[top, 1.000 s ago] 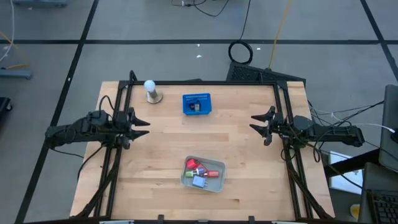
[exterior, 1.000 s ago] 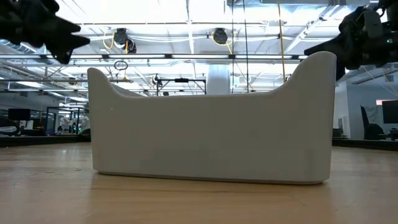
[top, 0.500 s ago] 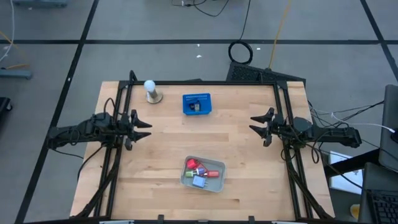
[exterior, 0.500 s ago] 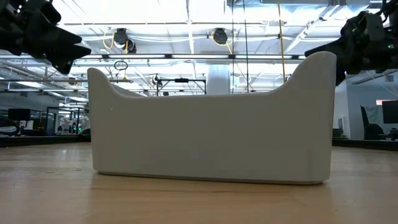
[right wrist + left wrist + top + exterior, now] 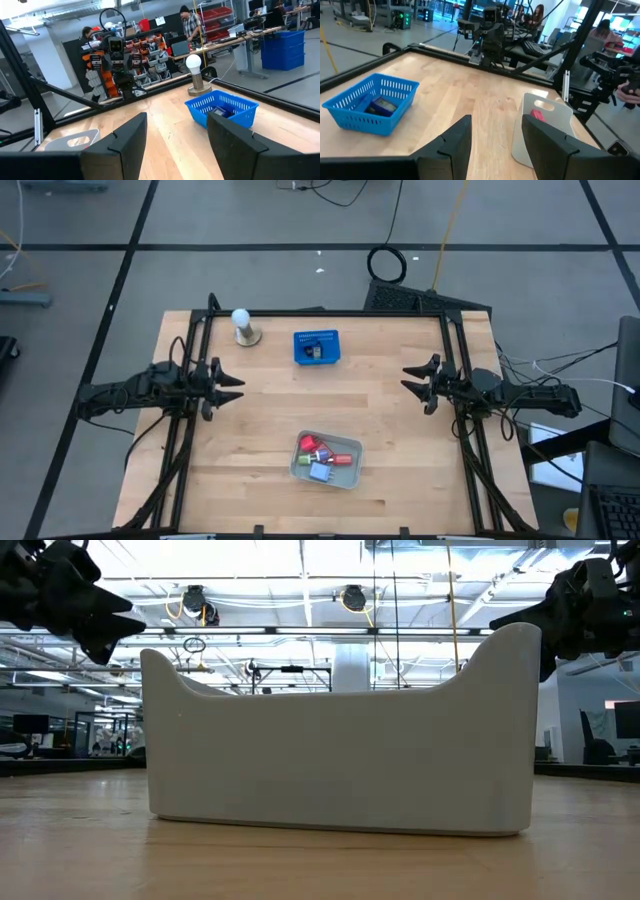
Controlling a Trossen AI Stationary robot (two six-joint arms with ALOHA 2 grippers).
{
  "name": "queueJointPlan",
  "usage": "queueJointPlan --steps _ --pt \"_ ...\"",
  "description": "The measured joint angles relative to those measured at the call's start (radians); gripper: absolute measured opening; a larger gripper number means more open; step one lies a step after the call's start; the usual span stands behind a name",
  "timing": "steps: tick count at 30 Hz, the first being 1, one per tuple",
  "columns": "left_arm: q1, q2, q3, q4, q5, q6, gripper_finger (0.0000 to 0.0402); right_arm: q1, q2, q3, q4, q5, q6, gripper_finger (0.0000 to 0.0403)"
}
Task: Pick & Place Office items
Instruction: Return to Home Position
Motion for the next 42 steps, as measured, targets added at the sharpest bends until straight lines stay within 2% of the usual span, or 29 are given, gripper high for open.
queueJointPlan --steps 6,14,24,32,42 --pt "0.000 0.000 0.000 -0.040 0.006 -0.033 0.0172 0.000 0.000 0.000 0.000 0.001 -0.057 0.0196" --pt "0.000 0.000 0.001 -0.122 -0.054 -0.087 0.0172 0.000 0.000 -0.001 0.000 0.000 -0.116 0.0196" --pt "0.000 0.000 0.001 -0.143 -0.055 -0.264 0.0172 0.000 0.000 -0.001 0.005 -0.001 -0.116 0.0196" --pt "0.000 0.000 0.001 -0.142 -0.055 -0.204 0.0172 0.000 0.000 -0.002 0.010 -0.001 -0.116 0.0196" --pt "0.000 0.000 0.001 -0.142 -0.055 -0.228 0.0172 0.000 0.000 -0.002 0.014 -0.001 -0.116 0.0196"
